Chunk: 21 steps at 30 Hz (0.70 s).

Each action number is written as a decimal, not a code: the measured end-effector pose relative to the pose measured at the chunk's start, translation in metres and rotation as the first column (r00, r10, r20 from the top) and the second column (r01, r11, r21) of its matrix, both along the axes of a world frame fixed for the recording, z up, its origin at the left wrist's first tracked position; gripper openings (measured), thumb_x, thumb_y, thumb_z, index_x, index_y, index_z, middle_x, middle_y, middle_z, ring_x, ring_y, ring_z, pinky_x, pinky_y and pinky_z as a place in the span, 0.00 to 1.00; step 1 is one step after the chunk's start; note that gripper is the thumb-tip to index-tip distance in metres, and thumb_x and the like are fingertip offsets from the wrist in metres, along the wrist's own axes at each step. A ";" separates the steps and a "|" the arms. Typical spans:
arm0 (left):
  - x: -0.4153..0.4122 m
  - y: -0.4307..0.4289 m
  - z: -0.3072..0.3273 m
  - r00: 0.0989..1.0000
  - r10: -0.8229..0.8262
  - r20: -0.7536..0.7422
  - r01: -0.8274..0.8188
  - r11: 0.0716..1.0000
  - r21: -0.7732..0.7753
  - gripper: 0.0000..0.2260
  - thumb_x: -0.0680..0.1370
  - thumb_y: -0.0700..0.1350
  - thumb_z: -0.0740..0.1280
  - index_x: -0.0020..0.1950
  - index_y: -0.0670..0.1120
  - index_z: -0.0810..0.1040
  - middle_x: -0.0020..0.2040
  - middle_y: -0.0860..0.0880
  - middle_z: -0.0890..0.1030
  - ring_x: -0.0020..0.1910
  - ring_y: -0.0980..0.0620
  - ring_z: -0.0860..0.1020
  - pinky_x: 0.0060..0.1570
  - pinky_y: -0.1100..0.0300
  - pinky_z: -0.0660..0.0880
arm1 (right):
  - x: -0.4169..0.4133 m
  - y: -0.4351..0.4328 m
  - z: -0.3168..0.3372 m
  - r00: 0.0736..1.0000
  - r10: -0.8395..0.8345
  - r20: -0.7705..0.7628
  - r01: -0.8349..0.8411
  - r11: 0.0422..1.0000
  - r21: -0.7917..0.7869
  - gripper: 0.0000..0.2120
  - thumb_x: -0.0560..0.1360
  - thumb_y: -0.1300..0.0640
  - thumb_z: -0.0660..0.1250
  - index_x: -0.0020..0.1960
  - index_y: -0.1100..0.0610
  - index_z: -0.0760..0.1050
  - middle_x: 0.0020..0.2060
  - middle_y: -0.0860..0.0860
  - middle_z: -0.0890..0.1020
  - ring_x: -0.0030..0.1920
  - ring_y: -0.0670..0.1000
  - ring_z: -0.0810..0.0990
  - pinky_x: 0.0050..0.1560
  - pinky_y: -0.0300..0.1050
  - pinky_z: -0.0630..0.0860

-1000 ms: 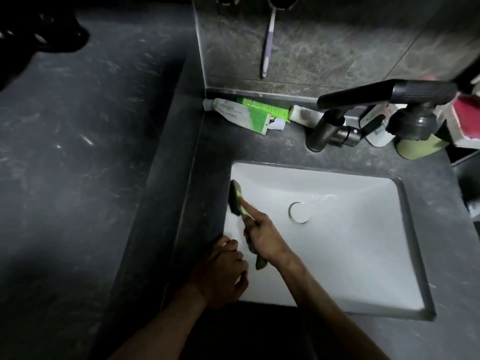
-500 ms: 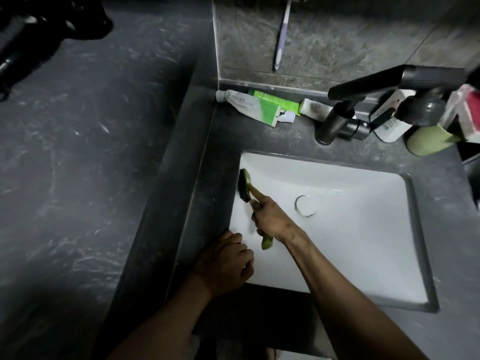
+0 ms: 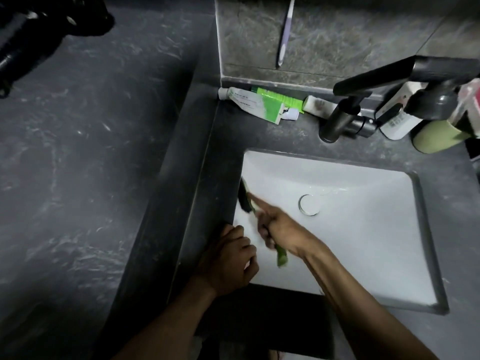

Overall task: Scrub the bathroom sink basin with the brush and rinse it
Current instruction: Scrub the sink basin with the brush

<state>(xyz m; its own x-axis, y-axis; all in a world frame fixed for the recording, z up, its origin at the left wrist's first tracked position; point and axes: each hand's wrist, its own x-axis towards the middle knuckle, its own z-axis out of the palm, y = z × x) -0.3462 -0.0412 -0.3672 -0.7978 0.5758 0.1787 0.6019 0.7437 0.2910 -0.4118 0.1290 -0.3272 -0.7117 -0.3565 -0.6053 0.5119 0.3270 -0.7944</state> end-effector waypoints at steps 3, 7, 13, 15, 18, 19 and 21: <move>0.001 -0.001 0.003 0.995 0.101 -0.012 -0.101 0.995 0.014 0.07 0.73 0.47 0.69 0.37 0.47 0.76 0.41 0.48 0.75 0.49 0.44 0.75 0.53 0.46 0.71 | 0.033 0.019 -0.007 0.992 0.104 0.077 -0.101 0.994 -0.040 0.31 0.83 0.65 0.48 0.73 0.32 0.62 0.30 0.49 0.64 0.27 0.46 0.63 0.26 0.40 0.64; 0.002 -0.001 0.002 0.970 0.234 0.058 -0.235 0.972 0.003 0.13 0.72 0.51 0.67 0.53 0.46 0.75 0.55 0.46 0.74 0.57 0.43 0.74 0.61 0.42 0.71 | -0.004 -0.005 -0.017 0.997 -0.021 -0.076 0.030 0.993 0.113 0.28 0.84 0.63 0.49 0.76 0.36 0.59 0.31 0.51 0.68 0.28 0.46 0.66 0.28 0.42 0.70; 0.002 -0.002 -0.006 0.896 0.390 0.212 -0.404 0.914 0.024 0.38 0.75 0.51 0.67 0.81 0.40 0.57 0.82 0.42 0.57 0.82 0.43 0.54 0.80 0.46 0.54 | 0.044 0.028 -0.031 0.938 0.284 -0.199 -0.185 0.895 0.406 0.29 0.83 0.60 0.52 0.76 0.34 0.54 0.54 0.53 0.80 0.46 0.51 0.80 0.49 0.46 0.76; 0.000 -0.002 -0.004 0.908 0.374 0.190 -0.376 0.926 -0.030 0.40 0.76 0.53 0.65 0.83 0.42 0.52 0.84 0.44 0.49 0.83 0.46 0.46 0.81 0.46 0.50 | 0.042 0.048 -0.039 0.908 0.393 -0.147 -0.256 0.797 0.548 0.29 0.83 0.60 0.53 0.78 0.37 0.50 0.67 0.54 0.74 0.58 0.55 0.78 0.57 0.41 0.70; 0.001 -0.001 -0.004 0.915 0.356 0.192 -0.358 0.933 -0.023 0.41 0.75 0.53 0.66 0.83 0.42 0.51 0.84 0.45 0.48 0.83 0.47 0.46 0.80 0.46 0.53 | 0.007 0.033 -0.036 0.921 0.371 -0.124 -0.224 0.760 0.609 0.29 0.82 0.60 0.52 0.79 0.40 0.52 0.66 0.54 0.74 0.56 0.55 0.78 0.52 0.40 0.69; 0.001 -0.002 -0.006 0.909 0.370 0.193 -0.371 0.928 -0.033 0.42 0.76 0.53 0.66 0.83 0.42 0.49 0.84 0.45 0.48 0.83 0.48 0.47 0.81 0.47 0.52 | -0.003 0.021 -0.032 0.933 0.329 -0.148 -0.193 0.803 0.564 0.28 0.83 0.59 0.52 0.79 0.39 0.53 0.63 0.53 0.76 0.52 0.53 0.79 0.50 0.42 0.72; 0.001 -0.003 -0.009 0.895 0.415 0.160 -0.406 0.910 -0.087 0.43 0.76 0.55 0.65 0.84 0.42 0.45 0.84 0.45 0.46 0.83 0.48 0.47 0.81 0.51 0.48 | -0.007 0.002 -0.024 0.949 0.253 -0.185 -0.156 0.893 0.422 0.27 0.83 0.58 0.51 0.77 0.36 0.54 0.51 0.49 0.79 0.41 0.49 0.77 0.41 0.43 0.75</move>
